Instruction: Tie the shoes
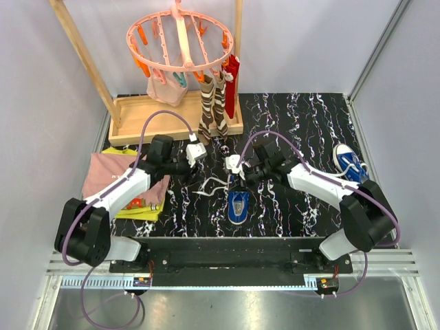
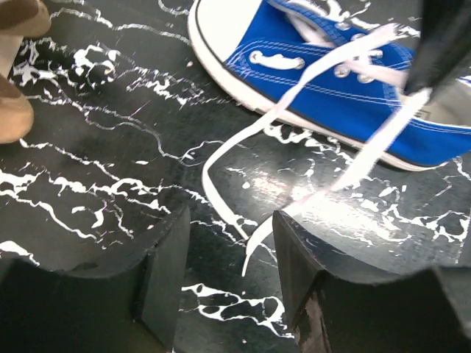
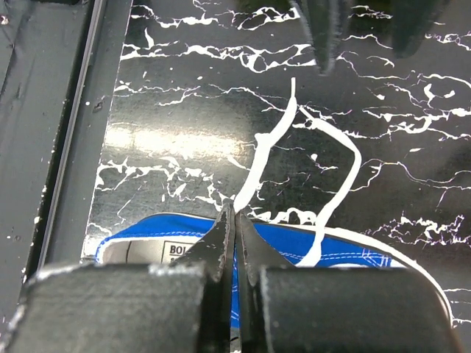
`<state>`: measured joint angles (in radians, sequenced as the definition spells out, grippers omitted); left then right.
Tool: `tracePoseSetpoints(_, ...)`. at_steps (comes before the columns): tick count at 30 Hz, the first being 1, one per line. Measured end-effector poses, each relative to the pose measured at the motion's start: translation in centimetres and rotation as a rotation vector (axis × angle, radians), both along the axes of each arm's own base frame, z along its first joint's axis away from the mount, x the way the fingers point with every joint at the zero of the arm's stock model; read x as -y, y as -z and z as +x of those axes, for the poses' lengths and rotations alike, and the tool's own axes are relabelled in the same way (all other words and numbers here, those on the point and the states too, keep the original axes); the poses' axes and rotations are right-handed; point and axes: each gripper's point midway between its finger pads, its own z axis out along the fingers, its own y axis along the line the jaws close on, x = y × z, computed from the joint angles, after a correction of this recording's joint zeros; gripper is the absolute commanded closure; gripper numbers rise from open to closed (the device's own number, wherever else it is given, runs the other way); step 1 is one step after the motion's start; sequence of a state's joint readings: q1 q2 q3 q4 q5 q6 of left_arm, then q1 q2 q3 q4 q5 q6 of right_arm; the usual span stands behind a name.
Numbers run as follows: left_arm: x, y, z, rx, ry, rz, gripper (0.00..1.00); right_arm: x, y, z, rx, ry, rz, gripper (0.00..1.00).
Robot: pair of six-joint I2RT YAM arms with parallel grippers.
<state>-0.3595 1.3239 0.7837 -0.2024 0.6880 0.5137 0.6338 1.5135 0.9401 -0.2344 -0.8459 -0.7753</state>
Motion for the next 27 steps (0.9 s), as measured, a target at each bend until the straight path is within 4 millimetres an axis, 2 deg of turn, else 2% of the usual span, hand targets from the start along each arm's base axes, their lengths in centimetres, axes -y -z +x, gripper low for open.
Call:
tracePoseSetpoints(3, 0.0, 0.7, 0.8, -0.042, -0.023, 0.030, 0.46, 0.2, 0.2, -0.2, 0.001, -0.003, -0.005, 1.00)
tracePoseSetpoints(9, 0.2, 4.3, 2.8, -0.171, -0.100, 0.123, 0.46, 0.6, 0.9, -0.3, 0.000, 0.003, -0.031, 1.00)
tracePoseSetpoints(12, 0.9, 5.7, 3.1, -0.210, -0.108, 0.179, 0.45, 0.7, 1.1, -0.3, 0.003, 0.003, -0.038, 1.00)
tracePoseSetpoints(20, 3.1, 7.7, 4.2, -0.264, -0.115, 0.296, 0.47, 1.0, 1.4, -0.2, 0.006, 0.012, -0.051, 1.00)
tracePoseSetpoints(23, 2.8, 8.6, 4.7, -0.292, -0.138, 0.333, 0.48, 1.0, 1.4, -0.2, 0.007, 0.013, -0.053, 1.00)
tracePoseSetpoints(27, 2.1, 9.5, 4.2, -0.325, -0.150, 0.375, 0.49, 1.0, 1.4, -0.2, 0.007, 0.014, -0.053, 1.00)
